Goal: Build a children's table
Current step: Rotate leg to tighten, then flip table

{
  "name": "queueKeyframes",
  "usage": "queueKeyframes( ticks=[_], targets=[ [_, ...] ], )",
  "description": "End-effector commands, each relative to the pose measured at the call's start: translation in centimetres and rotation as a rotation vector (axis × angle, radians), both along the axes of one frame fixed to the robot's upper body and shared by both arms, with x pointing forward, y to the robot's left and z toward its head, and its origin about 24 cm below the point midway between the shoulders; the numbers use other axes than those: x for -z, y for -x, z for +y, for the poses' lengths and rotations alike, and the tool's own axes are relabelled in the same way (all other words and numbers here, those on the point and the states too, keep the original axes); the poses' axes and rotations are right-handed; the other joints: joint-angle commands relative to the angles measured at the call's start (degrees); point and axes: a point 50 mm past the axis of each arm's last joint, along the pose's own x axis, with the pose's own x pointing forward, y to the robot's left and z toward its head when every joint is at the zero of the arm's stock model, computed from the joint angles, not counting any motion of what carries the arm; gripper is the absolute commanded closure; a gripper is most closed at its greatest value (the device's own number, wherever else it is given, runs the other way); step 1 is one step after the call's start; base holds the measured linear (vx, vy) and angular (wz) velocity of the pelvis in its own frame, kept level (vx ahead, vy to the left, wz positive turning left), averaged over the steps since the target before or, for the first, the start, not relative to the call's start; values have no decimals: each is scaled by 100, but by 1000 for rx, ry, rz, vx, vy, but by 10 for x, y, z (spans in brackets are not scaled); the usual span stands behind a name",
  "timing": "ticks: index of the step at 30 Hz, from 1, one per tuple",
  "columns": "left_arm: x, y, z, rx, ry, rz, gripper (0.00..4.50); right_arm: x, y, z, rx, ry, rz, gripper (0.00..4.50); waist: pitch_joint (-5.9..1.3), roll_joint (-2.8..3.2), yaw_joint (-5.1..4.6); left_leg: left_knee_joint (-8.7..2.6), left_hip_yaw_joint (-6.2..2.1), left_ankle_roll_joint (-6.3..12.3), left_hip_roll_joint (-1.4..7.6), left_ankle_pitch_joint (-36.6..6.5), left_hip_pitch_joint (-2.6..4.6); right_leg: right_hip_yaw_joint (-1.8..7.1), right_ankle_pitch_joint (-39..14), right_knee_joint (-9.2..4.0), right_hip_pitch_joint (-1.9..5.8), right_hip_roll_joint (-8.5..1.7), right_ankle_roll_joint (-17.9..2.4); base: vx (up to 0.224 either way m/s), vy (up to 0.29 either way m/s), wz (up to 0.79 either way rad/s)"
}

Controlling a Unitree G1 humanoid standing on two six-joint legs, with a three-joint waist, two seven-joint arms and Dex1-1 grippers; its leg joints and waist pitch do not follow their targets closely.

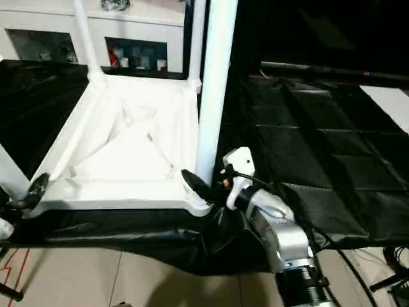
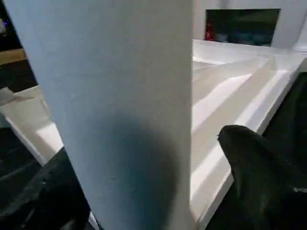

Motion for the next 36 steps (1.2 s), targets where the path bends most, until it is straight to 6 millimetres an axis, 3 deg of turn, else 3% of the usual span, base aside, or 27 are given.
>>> queueKeyframes(
  ticks=[1, 3, 5, 6, 8, 14, 20, 23, 25, 27, 28, 31, 33, 36],
  targets=[
    [2, -3, -2, -28, -2, 3, 36, 3, -4, -9, 85, -12, 19, 90, -234, 161, 1, -534, -69, -200, 224, -1761, 51, 299, -721, -456, 119, -401, -1009, 0, 0, 0],
    [4, -1, -6, -32, 14, 8, 36, 8, -5, -11, 143, -6, 48, 99, -228, 164, 2, -538, -69, -219, 224, -1827, 58, 305, -898, -478, 111, -412, -993, 0, 0, 0],
    [7, 1, -10, -31, 13, 13, 42, 12, -5, -13, 177, -2, 68, 119, -213, 119, 5, -547, -63, -243, 228, -1927, 66, 310, -1169, -507, 91, -410, -939, 0, 0, 0],
    [8, 2, -11, -41, 11, 16, 56, 13, -5, -13, 186, -6, 75, 127, -210, 131, 8, -553, -69, -250, 232, -1936, 62, 313, -1208, -506, 92, -417, -922, 0, 0, 0],
    [10, 4, -12, -66, 14, 24, 80, 15, -5, -12, 202, -15, 88, 144, -204, 91, 9, -556, -68, -231, 230, -1976, 54, 317, -1374, -530, 88, -419, -830, 0, 0, 0],
    [19, 6, -24, -70, 25, 70, 124, 20, -7, -13, 287, -14, 129, 196, -187, 95, 2, -578, -79, -286, 239, -2091, 60, 325, -1598, -555, 48, -418, -724, 0, 0, 0],
    [22, -4, -44, -37, 37, 98, 174, 22, -8, -17, 357, -2, 134, 234, -172, 103, 25, -580, -74, -318, 229, -2233, 74, 331, -1800, -593, 20, -407, -615, 0, 0, 0],
    [16, -13, -50, -21, 38, 74, 181, 21, -10, -23, 408, 2, 128, 241, -171, 96, 60, -577, -74, -345, 229, -2344, 111, 339, -1972, -616, -14, -410, -558, 0, 0, 0],
    [13, -19, -55, 2, 34, 58, 183, 21, -10, -26, 444, 5, 126, 245, -168, 102, 89, -581, -78, -359, 223, -2350, 98, 341, -2059, -627, -10, -420, -518, 0, 0, 0],
    [10, -25, -60, 25, 32, 46, 183, 21, -10, -31, 482, 8, 125, 246, -176, 82, 105, -583, -74, -359, 227, -2276, 94, 342, -1992, -625, -12, -415, -483, 0, 0, 0],
    [7, -33, -69, 71, 27, 36, 183, 21, -10, -39, 551, 16, 122, 247, -183, 114, 121, -583, -74, -375, 231, -2247, 107, 344, -1894, -612, -23, -411, -496, 0, 0, 0],
    [5, -44, -81, 130, 19, 30, 183, 21, -11, -51, 645, 30, 114, 248, -194, 128, 181, -562, -41, -447, 221, -2295, 186, 358, -1768, -625, -91, -385, -472, 0, 0, 0],
    [4, -52, -91, 175, 13, 27, 183, 20, -11, -60, 712, 35, 107, 251, -220, 138, 207, -574, -52, -465, 233, -1992, 107, 366, -1288, -550, -23, -378, -500, 0, 0, 0],
    [1, -68, -112, 249, 20, 19, 183, 17, -12, -71, 789, 42, 93, 253, -271, 140, 235, -514, -5, -465, 212, -1469, 122, 381, -382, -464, -17, -335, -531, 0, 0, 0]
  ],
)
